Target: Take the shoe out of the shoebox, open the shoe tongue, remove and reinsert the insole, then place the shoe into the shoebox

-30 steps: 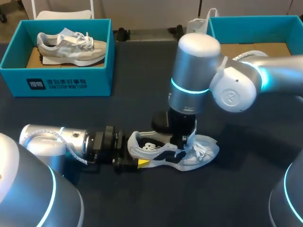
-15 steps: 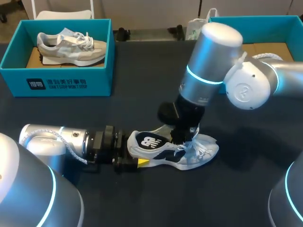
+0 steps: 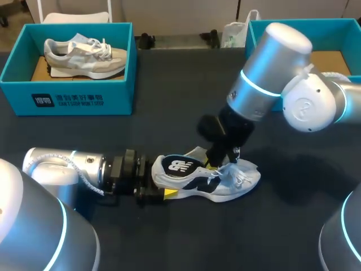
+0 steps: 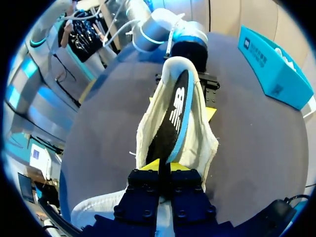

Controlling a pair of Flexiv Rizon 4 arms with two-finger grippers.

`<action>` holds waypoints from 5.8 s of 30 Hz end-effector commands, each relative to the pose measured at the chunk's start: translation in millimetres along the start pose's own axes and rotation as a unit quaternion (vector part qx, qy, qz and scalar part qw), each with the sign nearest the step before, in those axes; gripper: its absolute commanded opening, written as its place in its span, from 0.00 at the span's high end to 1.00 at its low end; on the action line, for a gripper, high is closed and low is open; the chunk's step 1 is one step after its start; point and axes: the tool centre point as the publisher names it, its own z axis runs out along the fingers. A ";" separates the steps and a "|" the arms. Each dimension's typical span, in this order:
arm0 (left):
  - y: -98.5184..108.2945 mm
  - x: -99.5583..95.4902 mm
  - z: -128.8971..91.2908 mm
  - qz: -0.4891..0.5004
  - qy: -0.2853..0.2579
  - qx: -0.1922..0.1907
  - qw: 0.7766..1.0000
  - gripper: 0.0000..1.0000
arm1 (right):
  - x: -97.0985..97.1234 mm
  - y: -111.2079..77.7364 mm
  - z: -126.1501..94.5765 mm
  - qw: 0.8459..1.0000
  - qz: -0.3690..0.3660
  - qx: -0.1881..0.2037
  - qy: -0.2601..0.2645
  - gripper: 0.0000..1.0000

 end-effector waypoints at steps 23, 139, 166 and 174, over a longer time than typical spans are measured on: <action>0.4 1.2 0.3 0.000 -0.001 0.000 1.000 1.00 | -1.3 34.7 0.3 0.997 -0.066 0.020 0.021 1.00; 0.4 1.2 0.3 0.000 -0.001 0.000 1.000 1.00 | -12.6 95.8 -3.0 0.940 0.071 0.022 0.334 0.11; 0.4 1.2 0.3 0.000 -0.001 0.000 1.000 1.00 | 0.5 97.7 -1.1 0.939 0.057 0.008 0.339 0.23; 0.4 1.2 0.3 0.000 -0.001 0.000 1.000 1.00 | 0.2 89.4 3.5 0.938 0.070 0.008 0.339 0.25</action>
